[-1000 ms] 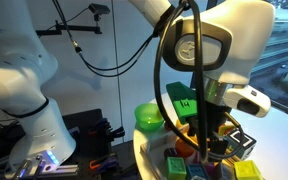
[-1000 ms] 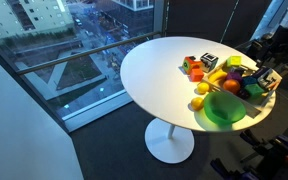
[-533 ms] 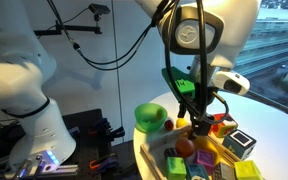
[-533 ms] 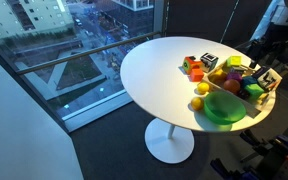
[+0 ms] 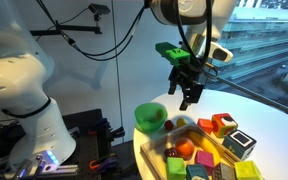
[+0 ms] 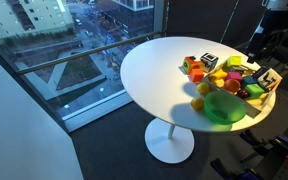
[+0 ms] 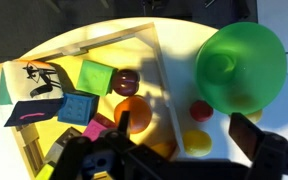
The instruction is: Pick up the block with the number one on it and put it in the tray
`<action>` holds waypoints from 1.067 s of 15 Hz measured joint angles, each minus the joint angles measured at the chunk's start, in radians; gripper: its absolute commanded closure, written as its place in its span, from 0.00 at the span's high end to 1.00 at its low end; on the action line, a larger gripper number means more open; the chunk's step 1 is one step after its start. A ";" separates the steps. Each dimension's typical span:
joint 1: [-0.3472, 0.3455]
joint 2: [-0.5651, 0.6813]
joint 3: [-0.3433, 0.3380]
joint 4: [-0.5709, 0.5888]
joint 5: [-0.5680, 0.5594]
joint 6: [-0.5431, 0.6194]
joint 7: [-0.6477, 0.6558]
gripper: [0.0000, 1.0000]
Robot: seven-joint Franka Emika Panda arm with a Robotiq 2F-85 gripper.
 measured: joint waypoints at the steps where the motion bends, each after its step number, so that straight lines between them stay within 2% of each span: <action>1: 0.008 -0.012 0.008 0.009 0.000 -0.033 0.000 1.00; 9: 0.052 -0.098 0.056 0.063 -0.042 -0.228 -0.002 1.00; 16: 0.074 -0.186 0.078 0.063 -0.068 -0.232 -0.002 1.00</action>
